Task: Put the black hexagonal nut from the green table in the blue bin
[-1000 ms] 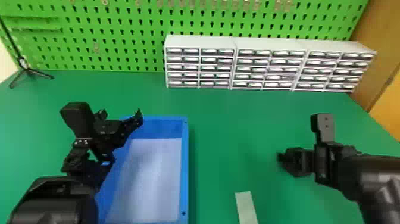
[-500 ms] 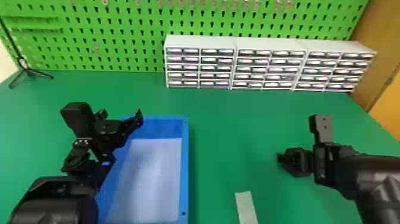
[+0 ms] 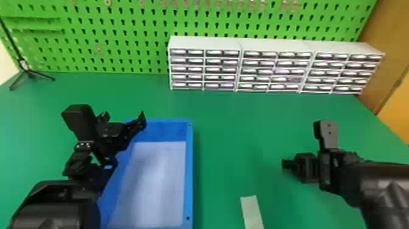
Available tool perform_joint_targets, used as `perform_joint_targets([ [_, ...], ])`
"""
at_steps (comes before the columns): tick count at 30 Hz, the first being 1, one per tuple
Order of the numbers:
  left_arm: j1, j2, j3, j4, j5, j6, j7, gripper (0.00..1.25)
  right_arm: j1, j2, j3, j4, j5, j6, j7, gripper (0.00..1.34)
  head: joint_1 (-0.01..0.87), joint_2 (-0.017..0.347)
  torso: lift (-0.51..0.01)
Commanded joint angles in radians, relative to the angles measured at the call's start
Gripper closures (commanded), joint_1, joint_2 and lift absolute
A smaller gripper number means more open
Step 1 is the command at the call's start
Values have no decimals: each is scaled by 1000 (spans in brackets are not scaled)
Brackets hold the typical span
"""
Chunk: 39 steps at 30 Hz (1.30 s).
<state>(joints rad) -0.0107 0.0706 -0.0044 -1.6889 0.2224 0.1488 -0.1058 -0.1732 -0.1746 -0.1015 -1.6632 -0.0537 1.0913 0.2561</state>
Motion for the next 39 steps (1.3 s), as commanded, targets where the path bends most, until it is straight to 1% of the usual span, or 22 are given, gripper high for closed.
perform_joint_targets([
  [1, 0, 0, 1, 0, 0, 0, 0, 114, 1, -2, 2, 2, 0, -1, 0, 502, 692, 8, -97],
  [24, 0, 0, 0, 1, -2, 0, 0, 114, 4, -2, 6, 19, 2, -11, 0, 527, 692, 8, -97],
  [27, 0, 0, 0, 1, 0, 0, 0, 114, 4, -2, 8, 19, 2, -13, 0, 590, 692, 8, -97],
  [30, 0, 0, 1, 1, 0, 0, 0, 114, 8, -2, 11, 19, 2, -18, 0, 691, 692, 8, -97],
  [34, 0, 0, 0, 1, 0, 0, 0, 114, 8, -2, 13, 19, 3, -18, 0, 875, 692, 8, -97],
  [39, 1, 0, 0, 1, -2, 0, 0, 114, 8, -2, 25, 19, 15, -25, 0, 1004, 692, 8, -97],
])
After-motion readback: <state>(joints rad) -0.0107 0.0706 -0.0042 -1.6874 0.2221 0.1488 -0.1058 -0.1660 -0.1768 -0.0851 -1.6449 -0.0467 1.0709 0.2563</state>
